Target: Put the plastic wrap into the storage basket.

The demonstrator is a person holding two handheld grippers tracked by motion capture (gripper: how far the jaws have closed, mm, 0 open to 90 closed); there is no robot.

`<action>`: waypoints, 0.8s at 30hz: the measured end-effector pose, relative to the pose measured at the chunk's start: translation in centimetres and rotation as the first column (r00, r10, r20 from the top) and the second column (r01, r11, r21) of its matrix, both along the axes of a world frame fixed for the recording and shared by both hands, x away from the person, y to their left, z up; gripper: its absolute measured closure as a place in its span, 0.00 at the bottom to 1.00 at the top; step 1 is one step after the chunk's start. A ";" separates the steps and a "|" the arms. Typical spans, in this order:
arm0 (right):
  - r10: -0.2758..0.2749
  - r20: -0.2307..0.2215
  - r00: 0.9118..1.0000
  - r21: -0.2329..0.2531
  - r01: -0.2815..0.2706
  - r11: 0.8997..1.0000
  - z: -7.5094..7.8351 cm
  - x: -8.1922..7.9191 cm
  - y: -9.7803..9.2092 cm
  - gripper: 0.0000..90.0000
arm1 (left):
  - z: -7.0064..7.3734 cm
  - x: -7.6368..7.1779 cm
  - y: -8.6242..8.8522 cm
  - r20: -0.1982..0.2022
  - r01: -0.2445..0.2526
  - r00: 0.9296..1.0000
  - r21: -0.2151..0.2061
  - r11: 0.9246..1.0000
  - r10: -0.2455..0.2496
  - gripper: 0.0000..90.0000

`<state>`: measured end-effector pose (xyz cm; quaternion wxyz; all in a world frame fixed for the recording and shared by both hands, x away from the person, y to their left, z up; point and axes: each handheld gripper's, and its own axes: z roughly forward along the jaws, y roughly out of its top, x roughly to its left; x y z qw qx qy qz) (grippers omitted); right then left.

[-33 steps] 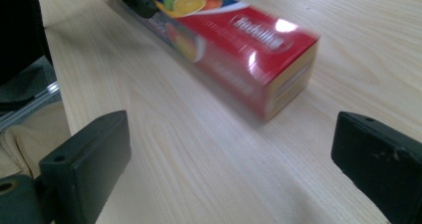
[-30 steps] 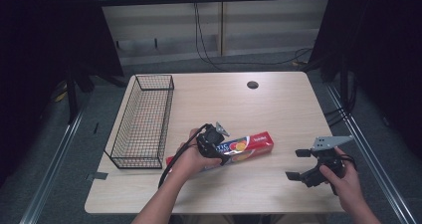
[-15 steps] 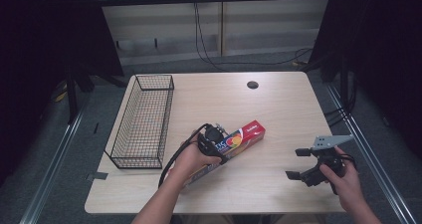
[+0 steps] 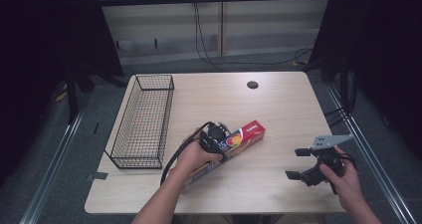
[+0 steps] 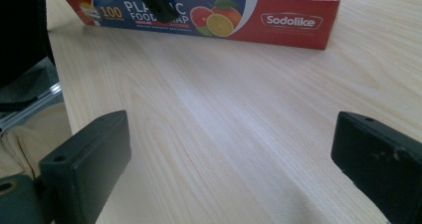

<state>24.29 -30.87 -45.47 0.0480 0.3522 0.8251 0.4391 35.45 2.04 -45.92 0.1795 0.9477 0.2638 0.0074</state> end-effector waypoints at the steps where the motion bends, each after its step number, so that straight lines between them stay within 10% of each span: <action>1: 0.000 0.000 1.000 0.000 0.000 1.000 0.0 0.0 0.0 0.03 | 0.1 0.1 -0.1 -0.007 -0.003 1.000 0.004 1.000 0.003 0.46; 9: 0.001 -0.002 1.000 -0.001 -0.001 1.000 0.0 0.0 0.0 0.03 | 0.4 0.4 0.0 -0.072 -0.060 0.996 -0.013 0.998 0.059 0.48; 24: -0.007 0.003 1.000 0.004 0.007 1.000 0.1 -0.1 -0.2 0.03 | 2.3 1.1 1.7 -0.079 -0.141 0.987 0.000 0.990 0.140 0.48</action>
